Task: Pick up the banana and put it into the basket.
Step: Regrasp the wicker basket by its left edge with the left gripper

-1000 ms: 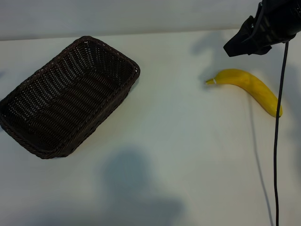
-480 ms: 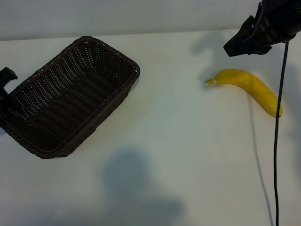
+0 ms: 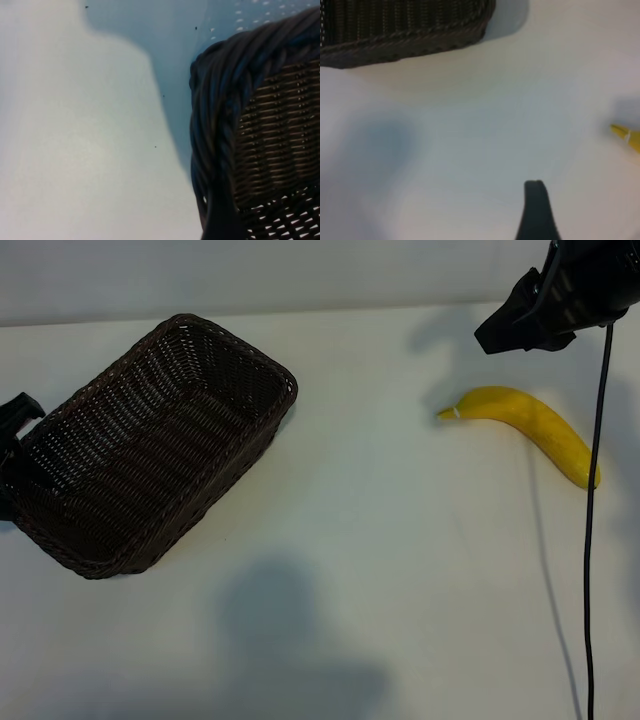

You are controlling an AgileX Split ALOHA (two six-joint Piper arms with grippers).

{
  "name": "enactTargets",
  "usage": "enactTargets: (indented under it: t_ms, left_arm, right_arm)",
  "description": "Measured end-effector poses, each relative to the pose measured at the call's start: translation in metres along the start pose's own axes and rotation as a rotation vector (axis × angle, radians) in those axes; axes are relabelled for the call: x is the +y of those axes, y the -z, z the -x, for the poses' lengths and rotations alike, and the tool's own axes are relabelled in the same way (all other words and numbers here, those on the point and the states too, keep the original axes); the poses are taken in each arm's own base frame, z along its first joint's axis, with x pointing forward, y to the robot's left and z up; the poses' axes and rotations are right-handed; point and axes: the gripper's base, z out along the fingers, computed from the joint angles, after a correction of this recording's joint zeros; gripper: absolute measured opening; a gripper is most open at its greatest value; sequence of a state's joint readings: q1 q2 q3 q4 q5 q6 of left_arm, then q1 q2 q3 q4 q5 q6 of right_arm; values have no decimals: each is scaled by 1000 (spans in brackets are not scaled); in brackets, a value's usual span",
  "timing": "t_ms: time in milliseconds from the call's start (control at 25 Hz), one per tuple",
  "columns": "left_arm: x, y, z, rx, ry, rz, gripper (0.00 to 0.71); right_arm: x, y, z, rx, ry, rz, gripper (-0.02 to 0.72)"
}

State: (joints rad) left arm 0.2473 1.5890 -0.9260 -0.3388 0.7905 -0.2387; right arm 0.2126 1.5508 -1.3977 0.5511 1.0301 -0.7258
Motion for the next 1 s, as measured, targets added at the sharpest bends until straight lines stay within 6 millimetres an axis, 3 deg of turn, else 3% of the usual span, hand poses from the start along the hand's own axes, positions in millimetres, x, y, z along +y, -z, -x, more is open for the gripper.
enactTargets:
  t_ms: [480, 800, 1000]
  left_arm:
    - [-1, 3, 0, 17, -38, 3, 496]
    - [-9, 25, -2, 32, -74, -16, 496]
    - [-6, 26, -9, 98, -71, 17, 496]
  right_arm:
    - [-1, 0, 1, -8, -4, -7, 503]
    - [-1, 0, 1, -11, -7, -6, 503]
    - [0, 0, 2, -19, -17, 1, 503]
